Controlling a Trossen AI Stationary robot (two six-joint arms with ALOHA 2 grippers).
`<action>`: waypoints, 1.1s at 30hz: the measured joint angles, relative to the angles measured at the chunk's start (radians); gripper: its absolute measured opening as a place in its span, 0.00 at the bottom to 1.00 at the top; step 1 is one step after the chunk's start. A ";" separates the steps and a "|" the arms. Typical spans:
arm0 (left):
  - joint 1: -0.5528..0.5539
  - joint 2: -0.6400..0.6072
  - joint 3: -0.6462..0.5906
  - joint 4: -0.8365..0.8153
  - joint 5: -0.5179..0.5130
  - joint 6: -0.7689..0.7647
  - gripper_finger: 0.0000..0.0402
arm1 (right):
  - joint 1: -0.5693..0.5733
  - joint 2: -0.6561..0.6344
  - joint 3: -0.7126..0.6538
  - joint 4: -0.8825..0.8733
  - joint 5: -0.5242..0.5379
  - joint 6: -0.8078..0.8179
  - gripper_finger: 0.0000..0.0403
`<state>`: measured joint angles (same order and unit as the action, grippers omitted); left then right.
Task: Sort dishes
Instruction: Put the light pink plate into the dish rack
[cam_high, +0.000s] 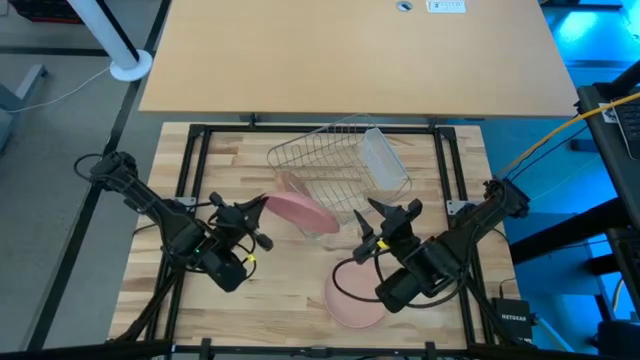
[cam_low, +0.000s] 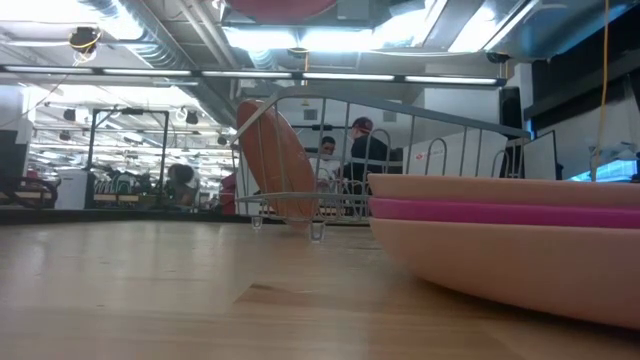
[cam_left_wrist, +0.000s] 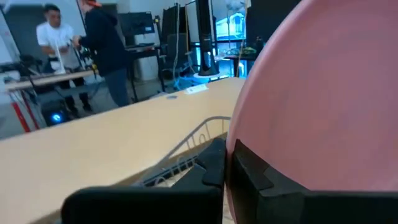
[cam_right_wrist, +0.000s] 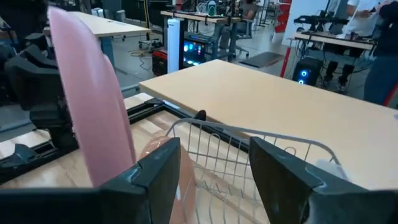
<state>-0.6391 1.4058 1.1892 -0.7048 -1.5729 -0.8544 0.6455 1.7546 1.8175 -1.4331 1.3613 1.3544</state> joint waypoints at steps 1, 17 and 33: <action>0.001 0.002 0.000 0.000 0.000 0.011 0.00 | -0.005 0.000 0.000 0.007 0.000 0.000 0.49; 0.001 0.002 0.000 0.007 0.001 0.166 0.00 | -0.096 0.000 0.000 0.368 -0.283 -0.269 0.49; -0.047 0.002 0.000 0.004 0.002 0.262 0.00 | -0.095 -0.013 0.144 0.424 -0.521 -0.464 0.49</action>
<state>-0.6865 1.4078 1.1892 -0.7006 -1.5707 -0.5925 0.5503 1.7419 1.9612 -1.0089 0.8401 0.8903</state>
